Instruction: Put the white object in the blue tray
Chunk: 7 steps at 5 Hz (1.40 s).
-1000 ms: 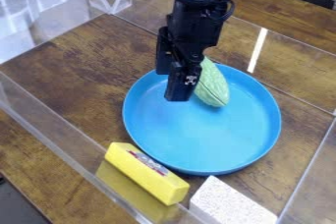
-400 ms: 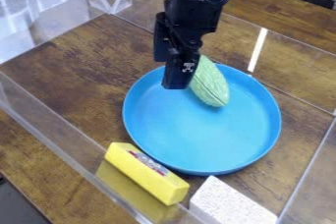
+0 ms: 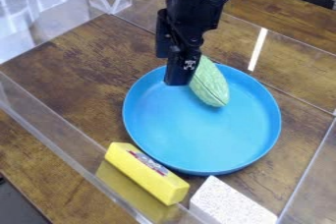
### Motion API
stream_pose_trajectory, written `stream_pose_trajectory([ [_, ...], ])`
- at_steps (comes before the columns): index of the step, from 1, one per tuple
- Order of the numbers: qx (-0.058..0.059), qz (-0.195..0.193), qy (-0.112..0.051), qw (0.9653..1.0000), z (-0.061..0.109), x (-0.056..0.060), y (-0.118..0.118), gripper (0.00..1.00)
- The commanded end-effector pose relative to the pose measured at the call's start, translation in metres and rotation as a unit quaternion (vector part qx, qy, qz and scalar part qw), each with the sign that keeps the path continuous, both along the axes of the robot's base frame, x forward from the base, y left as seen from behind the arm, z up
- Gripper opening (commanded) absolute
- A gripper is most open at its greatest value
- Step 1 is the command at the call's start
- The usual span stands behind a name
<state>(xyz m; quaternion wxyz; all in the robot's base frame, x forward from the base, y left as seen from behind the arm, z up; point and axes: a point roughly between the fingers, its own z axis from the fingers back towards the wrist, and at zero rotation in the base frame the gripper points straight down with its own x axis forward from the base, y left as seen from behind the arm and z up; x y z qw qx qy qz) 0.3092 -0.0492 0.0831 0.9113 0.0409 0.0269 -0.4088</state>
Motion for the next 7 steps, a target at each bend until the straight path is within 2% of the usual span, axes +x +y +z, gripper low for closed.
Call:
stream_pose_trajectory([
  [1,-0.009,-0.002,-0.056,0.9984,0.028,0.010,-0.001,1.00],
  [5,-0.009,-0.009,-0.076,0.9970,0.022,0.019,-0.002,1.00],
  [7,-0.007,-0.019,-0.089,0.9959,0.014,0.027,-0.006,1.00],
])
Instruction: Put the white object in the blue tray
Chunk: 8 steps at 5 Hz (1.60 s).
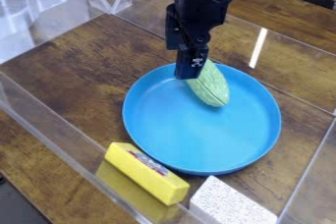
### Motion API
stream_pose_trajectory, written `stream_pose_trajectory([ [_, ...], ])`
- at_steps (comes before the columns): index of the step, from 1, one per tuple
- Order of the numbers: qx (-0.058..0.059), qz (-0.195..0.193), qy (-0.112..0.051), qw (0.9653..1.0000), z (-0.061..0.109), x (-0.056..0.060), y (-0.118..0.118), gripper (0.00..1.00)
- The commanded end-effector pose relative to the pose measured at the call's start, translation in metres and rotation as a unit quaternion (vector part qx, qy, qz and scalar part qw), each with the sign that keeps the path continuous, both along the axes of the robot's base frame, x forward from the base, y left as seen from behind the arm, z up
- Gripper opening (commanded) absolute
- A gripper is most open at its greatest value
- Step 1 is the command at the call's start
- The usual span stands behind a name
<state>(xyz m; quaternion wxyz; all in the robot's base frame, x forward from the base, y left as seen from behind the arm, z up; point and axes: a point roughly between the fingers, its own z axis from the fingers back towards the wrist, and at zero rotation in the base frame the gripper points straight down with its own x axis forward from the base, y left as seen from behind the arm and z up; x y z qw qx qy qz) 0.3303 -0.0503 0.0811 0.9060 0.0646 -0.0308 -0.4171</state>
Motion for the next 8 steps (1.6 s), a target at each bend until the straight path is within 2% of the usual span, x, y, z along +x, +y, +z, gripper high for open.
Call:
stream_pose_trajectory([
  [1,-0.007,-0.010,-0.026,0.9996,0.009,0.008,-0.007,1.00],
  [2,-0.009,-0.018,-0.028,0.9994,0.001,0.012,-0.010,1.00],
  [4,-0.011,-0.032,-0.025,0.9991,-0.012,0.011,-0.014,1.00],
  [7,-0.014,-0.047,-0.015,0.9987,-0.024,-0.006,-0.017,1.00],
  [8,-0.012,-0.054,-0.014,0.9983,-0.031,-0.005,-0.018,1.00],
])
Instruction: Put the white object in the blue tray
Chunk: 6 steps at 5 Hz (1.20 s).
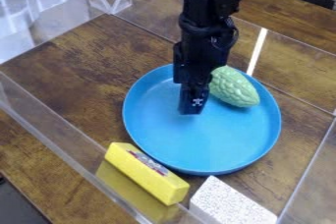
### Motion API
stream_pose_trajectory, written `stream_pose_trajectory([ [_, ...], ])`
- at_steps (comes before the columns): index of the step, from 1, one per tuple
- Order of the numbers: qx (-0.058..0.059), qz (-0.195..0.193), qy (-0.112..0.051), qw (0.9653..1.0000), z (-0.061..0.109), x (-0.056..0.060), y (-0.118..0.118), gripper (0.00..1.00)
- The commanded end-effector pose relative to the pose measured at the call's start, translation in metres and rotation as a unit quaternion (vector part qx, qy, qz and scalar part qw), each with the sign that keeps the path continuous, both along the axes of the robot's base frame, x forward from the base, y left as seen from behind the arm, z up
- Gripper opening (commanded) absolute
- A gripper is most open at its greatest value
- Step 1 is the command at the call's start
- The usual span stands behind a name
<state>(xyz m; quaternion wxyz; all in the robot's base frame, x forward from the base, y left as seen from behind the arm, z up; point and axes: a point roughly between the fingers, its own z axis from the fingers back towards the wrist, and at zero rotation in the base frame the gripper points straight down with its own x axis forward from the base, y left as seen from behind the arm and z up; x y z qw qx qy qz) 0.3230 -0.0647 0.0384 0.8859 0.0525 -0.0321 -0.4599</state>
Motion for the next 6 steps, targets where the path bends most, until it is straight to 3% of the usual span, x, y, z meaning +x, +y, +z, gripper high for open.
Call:
stream_pose_trajectory([
  [1,-0.005,-0.008,-0.019,0.9998,0.007,0.003,-0.004,1.00],
  [6,0.001,-0.030,-0.016,0.9994,-0.019,0.006,-0.006,1.00],
])
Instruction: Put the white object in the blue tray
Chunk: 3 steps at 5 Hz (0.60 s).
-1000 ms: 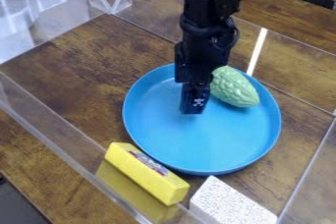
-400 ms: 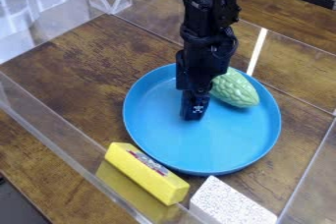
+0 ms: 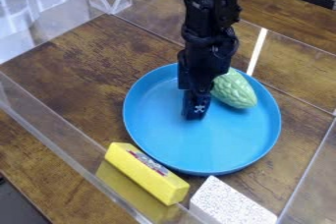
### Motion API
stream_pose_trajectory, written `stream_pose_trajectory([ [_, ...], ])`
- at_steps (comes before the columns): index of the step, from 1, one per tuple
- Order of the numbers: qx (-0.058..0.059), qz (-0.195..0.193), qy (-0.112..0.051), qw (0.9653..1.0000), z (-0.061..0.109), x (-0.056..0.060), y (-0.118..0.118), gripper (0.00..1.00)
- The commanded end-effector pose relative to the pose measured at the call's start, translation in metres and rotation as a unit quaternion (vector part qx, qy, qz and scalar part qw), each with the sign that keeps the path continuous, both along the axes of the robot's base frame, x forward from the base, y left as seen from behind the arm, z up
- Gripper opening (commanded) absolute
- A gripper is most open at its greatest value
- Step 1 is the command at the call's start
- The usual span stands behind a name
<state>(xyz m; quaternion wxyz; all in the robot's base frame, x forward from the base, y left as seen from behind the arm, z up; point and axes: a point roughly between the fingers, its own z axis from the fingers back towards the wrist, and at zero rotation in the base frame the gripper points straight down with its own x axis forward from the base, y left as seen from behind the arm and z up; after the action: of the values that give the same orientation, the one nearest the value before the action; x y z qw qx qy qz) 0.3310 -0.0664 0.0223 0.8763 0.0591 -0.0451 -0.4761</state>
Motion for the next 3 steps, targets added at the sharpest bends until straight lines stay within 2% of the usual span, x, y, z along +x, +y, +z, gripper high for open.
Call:
stream_pose_trajectory([
  [1,0.000,-0.013,0.000,0.9999,-0.0060,-0.0032,-0.0050,1.00],
  [3,0.000,-0.018,0.003,0.9998,-0.0107,-0.0044,-0.0063,1.00],
])
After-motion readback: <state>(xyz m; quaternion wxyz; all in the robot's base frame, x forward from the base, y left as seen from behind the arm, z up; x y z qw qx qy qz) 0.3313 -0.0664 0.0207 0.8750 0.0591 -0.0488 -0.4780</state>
